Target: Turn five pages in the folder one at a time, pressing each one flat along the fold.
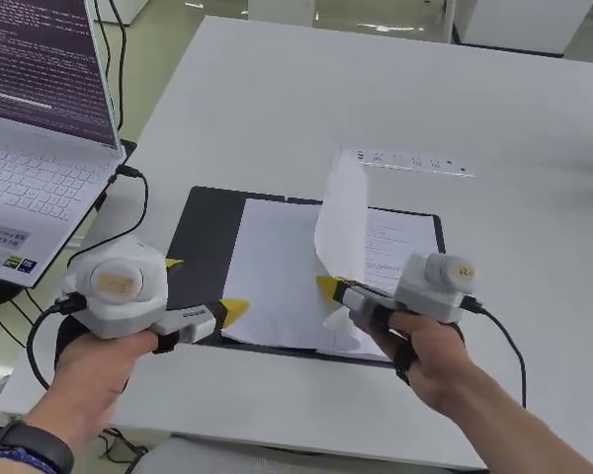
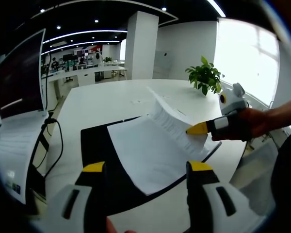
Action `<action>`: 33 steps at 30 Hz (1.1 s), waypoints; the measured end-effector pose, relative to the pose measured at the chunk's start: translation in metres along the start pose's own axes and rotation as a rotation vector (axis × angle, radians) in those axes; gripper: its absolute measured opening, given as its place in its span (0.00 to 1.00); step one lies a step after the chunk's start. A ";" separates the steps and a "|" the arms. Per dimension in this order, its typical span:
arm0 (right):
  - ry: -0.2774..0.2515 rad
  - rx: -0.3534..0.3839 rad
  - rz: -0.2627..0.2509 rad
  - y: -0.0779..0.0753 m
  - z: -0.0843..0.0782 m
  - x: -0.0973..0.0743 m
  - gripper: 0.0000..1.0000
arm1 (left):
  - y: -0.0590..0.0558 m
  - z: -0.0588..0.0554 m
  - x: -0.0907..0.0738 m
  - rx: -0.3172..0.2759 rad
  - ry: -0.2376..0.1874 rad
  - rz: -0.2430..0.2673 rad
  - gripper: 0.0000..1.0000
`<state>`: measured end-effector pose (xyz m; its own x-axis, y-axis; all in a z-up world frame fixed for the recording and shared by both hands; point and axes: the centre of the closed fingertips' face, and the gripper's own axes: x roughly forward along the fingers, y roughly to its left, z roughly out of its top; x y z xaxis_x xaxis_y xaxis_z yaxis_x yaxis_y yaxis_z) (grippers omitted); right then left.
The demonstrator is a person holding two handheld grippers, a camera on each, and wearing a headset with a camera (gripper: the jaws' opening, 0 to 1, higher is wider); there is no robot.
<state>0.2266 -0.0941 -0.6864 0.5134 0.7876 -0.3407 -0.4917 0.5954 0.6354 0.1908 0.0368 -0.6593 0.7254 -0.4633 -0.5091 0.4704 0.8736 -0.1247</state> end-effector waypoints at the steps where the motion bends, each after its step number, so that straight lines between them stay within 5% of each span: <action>1: 0.004 -0.003 0.002 0.001 -0.001 0.002 0.00 | 0.000 0.000 -0.001 -0.003 -0.001 0.000 0.65; 33: 0.157 0.021 0.069 0.030 -0.049 0.062 0.00 | 0.023 -0.020 -0.014 -0.060 0.017 0.023 0.65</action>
<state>0.2099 -0.0196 -0.7226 0.3624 0.8425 -0.3987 -0.5060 0.5370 0.6749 0.1814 0.0658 -0.6719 0.7268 -0.4412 -0.5265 0.4227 0.8914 -0.1635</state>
